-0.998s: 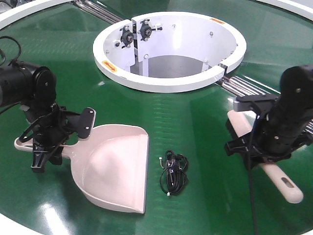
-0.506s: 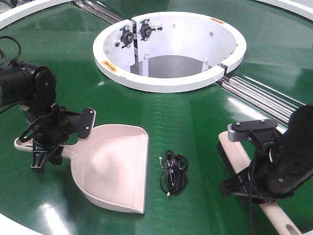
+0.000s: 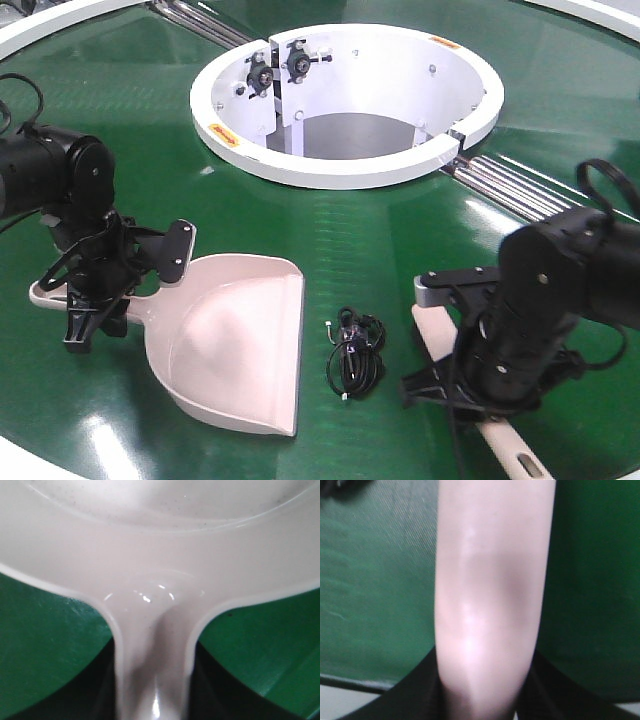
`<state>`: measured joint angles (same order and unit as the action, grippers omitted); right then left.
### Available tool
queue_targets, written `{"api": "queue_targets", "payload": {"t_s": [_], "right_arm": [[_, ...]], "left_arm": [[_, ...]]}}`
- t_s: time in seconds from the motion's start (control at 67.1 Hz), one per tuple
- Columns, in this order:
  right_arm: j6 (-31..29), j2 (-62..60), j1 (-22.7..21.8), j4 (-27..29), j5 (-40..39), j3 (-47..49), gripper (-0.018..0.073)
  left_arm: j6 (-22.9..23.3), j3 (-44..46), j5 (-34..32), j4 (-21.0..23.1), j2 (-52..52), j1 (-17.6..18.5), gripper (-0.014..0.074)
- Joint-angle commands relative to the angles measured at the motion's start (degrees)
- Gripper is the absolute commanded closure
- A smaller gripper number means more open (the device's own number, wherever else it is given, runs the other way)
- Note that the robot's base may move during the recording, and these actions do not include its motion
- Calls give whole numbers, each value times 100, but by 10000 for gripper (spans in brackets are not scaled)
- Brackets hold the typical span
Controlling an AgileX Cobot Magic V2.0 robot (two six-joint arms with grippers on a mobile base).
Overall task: Clean and inspect green conveyor with broom and dustpan
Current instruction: 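Lift the brush with the right gripper and bring it behind the black cable, then sweep the black cable into the dustpan with the right gripper's brush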
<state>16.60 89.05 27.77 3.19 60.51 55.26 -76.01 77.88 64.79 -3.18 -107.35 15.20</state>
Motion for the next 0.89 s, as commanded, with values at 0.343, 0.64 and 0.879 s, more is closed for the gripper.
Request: {"api": "queue_targets", "payload": {"t_s": [0.343, 0.64, 0.879], "right_arm": [[-466, 945, 6, 1019, 247, 1035, 564], [-948, 1285, 262, 1707, 313, 1424, 564], [-893, 1792, 779, 1715, 546, 2228, 564]], "left_arm": [[-21, 146, 81, 83, 218, 50, 603], [-21, 146, 81, 83, 218, 50, 603], [-21, 146, 81, 83, 218, 50, 603]]}}
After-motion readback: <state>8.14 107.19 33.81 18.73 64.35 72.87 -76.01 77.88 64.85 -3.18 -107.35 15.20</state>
